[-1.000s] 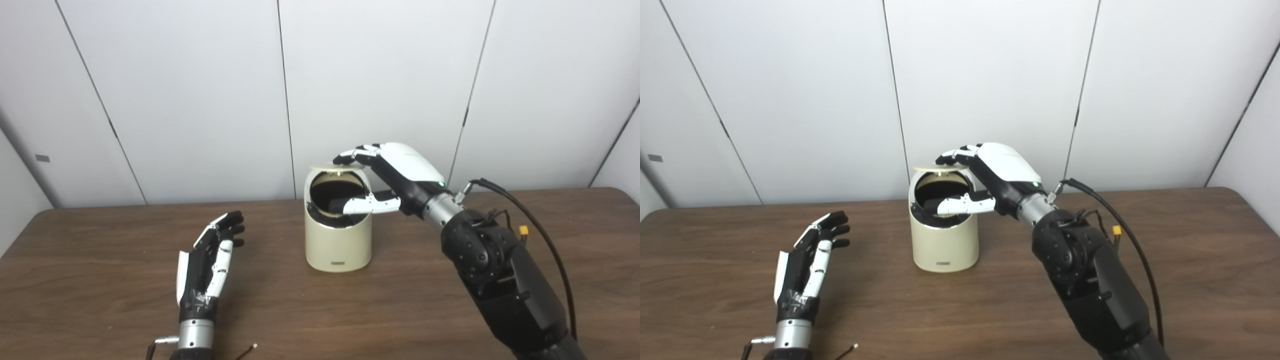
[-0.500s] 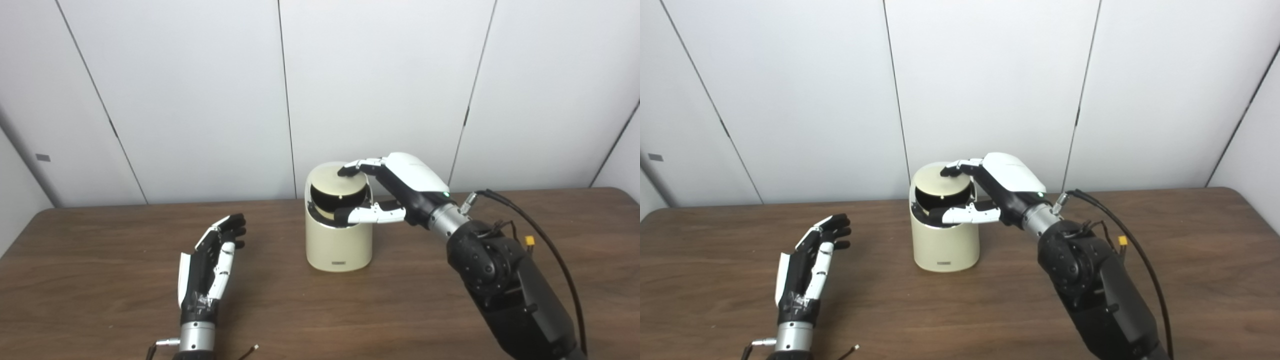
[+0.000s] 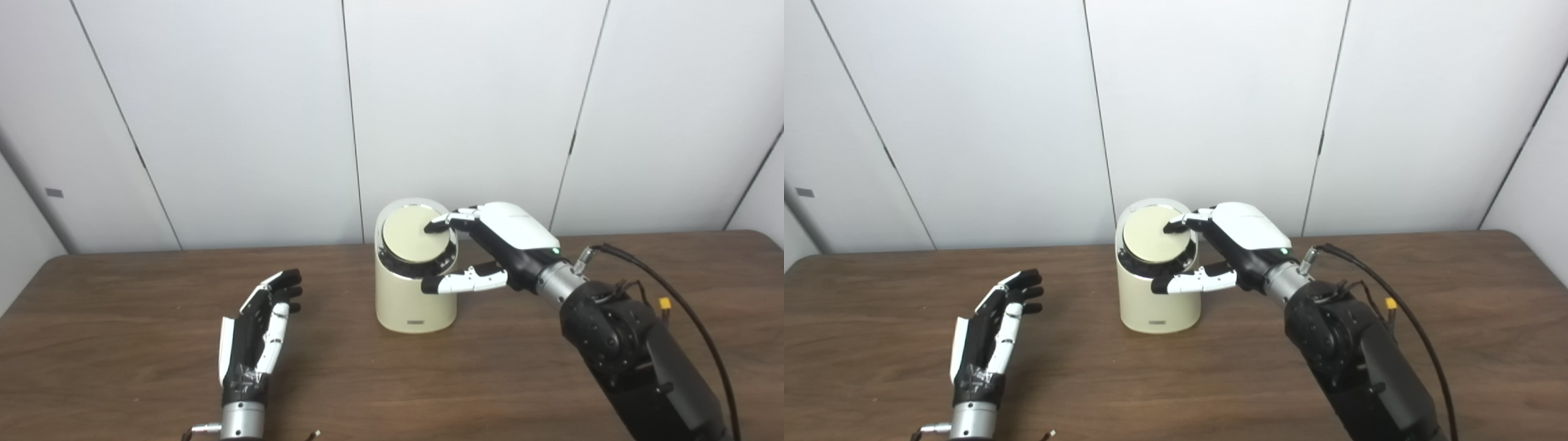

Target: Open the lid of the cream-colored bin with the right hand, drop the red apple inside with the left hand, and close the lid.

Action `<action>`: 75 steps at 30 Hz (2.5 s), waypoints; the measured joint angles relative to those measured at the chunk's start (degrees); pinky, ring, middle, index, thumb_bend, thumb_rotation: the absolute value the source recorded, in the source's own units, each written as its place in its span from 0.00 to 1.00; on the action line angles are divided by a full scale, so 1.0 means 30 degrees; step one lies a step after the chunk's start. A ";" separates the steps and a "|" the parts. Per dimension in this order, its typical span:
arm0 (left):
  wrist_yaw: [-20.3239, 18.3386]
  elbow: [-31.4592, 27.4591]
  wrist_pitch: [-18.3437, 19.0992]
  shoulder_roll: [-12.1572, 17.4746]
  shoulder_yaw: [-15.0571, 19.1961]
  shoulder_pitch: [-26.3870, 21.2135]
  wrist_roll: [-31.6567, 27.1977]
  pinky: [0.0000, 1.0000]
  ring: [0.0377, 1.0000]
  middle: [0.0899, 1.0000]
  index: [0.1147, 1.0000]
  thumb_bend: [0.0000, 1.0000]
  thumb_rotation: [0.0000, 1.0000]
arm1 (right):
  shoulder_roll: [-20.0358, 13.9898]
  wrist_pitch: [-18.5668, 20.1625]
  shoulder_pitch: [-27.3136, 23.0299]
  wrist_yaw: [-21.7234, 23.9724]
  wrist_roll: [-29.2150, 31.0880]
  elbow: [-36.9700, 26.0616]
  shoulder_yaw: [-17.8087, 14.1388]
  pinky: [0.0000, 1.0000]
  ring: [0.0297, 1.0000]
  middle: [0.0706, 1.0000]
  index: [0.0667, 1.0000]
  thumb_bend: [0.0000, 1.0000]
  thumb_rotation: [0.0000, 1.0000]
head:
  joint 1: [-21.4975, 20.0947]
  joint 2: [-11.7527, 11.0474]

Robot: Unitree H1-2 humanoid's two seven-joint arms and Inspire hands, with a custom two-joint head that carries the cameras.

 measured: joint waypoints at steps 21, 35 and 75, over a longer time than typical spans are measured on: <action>0.0668 -0.0764 0.1343 -0.0646 -0.0129 0.0477 0.0774 0.65 0.72 0.73 0.72 0.29 0.68 | -0.0994 -0.1395 0.0086 -0.1113 -0.7673 0.0057 0.3420 0.98 0.97 0.92 0.82 0.79 0.63 | 0.0000 -0.0528; 0.0701 -0.0597 0.1342 -0.0575 -0.0090 0.0450 0.0722 0.64 0.72 0.72 0.72 0.30 0.69 | -0.0852 -0.2060 0.0991 -0.4843 -1.3383 0.0750 0.3996 1.00 1.00 0.95 0.75 0.75 0.44 | -0.0117 -0.0645; 0.1212 0.0765 0.0633 -0.0280 -0.0301 -0.0546 0.1228 0.65 0.71 0.73 0.72 0.31 0.71 | -0.1097 -0.3615 0.1993 -0.5738 -1.3117 0.1243 0.2892 1.00 1.00 0.95 0.93 0.72 0.41 | 0.0029 -0.1523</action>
